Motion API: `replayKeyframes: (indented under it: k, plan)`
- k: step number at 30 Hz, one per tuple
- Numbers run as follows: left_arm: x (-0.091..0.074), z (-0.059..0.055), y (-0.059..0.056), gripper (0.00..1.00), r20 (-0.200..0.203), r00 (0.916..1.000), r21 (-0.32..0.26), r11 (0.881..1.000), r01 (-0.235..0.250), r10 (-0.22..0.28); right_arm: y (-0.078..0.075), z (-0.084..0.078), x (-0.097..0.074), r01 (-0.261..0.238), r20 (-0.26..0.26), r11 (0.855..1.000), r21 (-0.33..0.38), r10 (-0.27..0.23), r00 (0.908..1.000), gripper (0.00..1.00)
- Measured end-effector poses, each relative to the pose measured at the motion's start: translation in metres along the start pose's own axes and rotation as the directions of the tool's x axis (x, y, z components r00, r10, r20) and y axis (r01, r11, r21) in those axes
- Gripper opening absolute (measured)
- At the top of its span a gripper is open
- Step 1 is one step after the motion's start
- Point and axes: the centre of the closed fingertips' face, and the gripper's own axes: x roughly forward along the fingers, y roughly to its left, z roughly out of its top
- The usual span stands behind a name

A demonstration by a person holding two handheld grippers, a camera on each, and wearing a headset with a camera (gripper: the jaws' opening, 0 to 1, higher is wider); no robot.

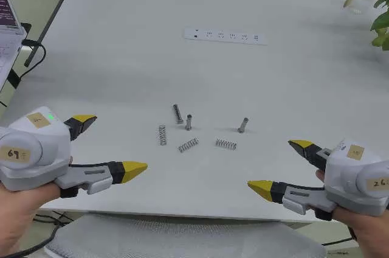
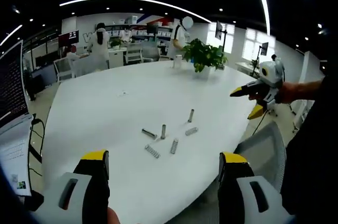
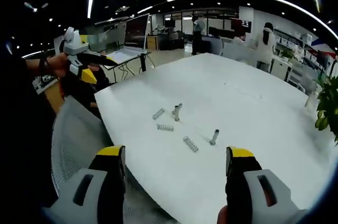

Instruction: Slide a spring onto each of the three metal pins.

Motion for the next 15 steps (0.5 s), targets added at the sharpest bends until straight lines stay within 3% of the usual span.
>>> replayKeyframes:
  k: [15]
  plan:
    - [-0.006, -0.001, 0.012, 0.83, 0.004, 0.9994, -0.014, 0.999, -0.035, 0.035, 0.0, 0.013, 0.018, -0.036, 0.0, 0.999, -0.036, 0.036, 0.9994, 0.76]
